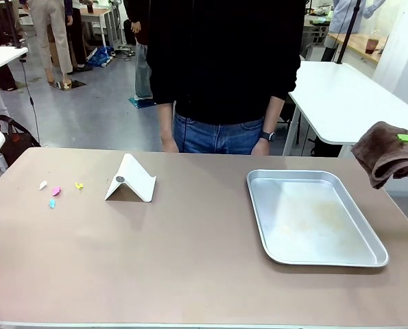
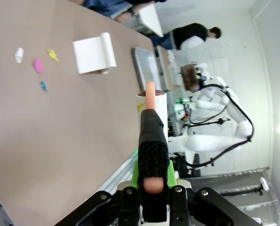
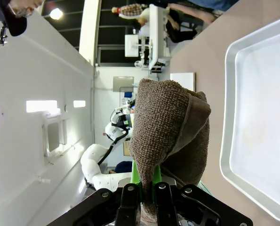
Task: Clean the surface of the table.
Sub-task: Clean the area not pointed to by the person.
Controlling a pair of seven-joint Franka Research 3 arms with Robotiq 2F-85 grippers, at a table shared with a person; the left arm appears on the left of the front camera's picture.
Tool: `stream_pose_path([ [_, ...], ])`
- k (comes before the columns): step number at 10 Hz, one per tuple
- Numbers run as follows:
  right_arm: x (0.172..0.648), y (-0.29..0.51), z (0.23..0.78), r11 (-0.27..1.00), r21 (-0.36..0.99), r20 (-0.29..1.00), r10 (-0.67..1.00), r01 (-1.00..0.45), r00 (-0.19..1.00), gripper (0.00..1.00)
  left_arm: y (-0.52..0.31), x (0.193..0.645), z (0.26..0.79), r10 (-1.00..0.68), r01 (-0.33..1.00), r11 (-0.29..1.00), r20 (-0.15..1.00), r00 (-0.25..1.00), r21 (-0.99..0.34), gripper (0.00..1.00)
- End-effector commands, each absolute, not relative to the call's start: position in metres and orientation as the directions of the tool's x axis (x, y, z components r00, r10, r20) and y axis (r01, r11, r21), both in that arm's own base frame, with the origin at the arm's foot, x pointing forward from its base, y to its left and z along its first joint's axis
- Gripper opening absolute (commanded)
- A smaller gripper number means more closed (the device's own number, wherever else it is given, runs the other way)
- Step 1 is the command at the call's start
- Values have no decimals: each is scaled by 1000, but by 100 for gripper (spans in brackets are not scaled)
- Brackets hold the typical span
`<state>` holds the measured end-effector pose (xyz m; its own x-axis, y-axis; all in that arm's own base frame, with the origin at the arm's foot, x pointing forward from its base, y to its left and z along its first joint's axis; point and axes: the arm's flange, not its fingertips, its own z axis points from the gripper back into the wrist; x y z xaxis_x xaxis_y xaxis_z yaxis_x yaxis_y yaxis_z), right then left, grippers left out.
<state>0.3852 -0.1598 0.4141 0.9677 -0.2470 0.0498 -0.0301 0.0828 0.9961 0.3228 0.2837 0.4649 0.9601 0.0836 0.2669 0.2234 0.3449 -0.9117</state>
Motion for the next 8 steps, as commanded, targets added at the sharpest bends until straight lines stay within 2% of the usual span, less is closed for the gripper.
stream_pose_path([
  [1, 387, -159, 418, 82, 996, 56, -241, -37, 969, 9, 280, 339, 468, 72, 228, 520, 308, 949, -823, 22],
  [5, 387, -159, 418, 82, 996, 56, -241, -37, 969, 9, 290, 396, 462, 102, 116, 670, 246, 964, -733, 22],
  [8, 387, -159, 418, 82, 996, 56, -241, -37, 969, 9, 302, 441, 448, 150, 27, 720, 193, 970, -694, 22],
])
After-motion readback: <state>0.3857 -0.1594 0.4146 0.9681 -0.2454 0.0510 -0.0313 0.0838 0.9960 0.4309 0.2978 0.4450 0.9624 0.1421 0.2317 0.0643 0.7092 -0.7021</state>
